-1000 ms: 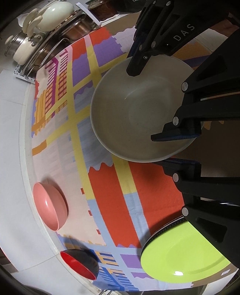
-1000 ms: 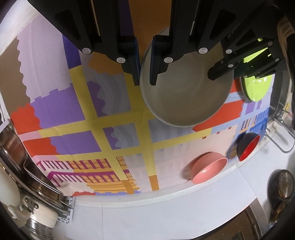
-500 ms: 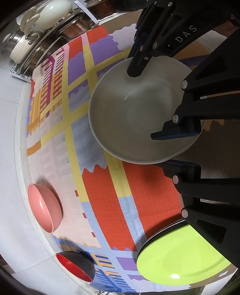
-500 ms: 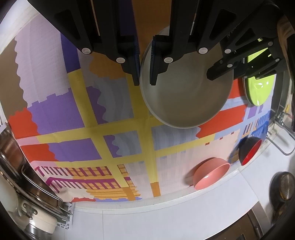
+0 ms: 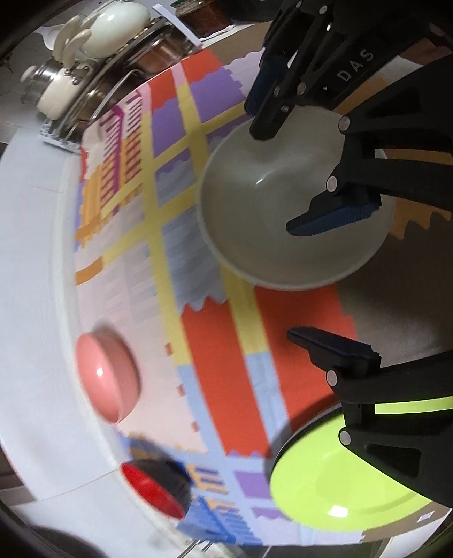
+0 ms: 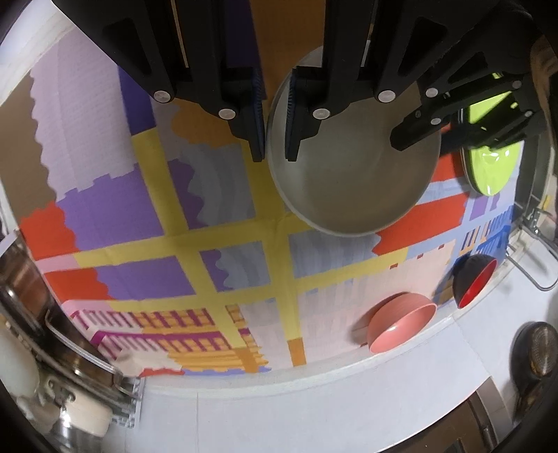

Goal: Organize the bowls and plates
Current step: 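Lower the white bowl onto the green plate and open both tools, then move both tools toward the pink bowl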

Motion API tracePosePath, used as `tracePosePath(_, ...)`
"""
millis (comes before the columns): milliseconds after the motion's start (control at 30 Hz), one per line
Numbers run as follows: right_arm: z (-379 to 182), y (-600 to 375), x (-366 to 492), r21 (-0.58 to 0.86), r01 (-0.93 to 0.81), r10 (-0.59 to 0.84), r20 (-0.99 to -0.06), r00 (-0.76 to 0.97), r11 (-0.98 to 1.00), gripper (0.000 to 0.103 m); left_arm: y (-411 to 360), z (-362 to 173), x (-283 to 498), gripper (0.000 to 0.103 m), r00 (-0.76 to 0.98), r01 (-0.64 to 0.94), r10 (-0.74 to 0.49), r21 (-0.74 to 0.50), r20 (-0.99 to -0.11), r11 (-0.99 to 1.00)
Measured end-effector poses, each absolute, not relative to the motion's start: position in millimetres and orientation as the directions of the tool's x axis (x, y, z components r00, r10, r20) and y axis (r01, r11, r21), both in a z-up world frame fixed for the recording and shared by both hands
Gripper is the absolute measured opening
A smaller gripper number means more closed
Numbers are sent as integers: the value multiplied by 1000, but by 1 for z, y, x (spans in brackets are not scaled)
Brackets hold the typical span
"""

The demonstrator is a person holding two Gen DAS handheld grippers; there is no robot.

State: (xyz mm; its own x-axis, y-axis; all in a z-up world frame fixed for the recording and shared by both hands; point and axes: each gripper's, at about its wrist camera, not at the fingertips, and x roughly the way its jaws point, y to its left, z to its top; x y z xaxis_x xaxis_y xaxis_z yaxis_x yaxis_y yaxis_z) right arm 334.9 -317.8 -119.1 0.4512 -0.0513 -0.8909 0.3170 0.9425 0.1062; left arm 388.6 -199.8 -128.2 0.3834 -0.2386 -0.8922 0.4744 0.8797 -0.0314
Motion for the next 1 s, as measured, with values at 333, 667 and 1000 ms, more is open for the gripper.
tracePosePath(333, -89, -312, 336, 86, 317, -100, -843, 528, 945, 41, -172, -96, 398, 68, 521, 452, -204, 65, -829, 890)
tracePosePath(667, -71, -282, 360, 81, 261, -90, -810, 580, 962, 41, -135, -74, 421, 68, 590, 421, -194, 94, -783, 902)
tracePosePath(1000, -52, -256, 398, 91, 189, -46, -784, 619, 978, 41, -113, -57, 454, 70, 577, 412, -208, 61, -790, 909)
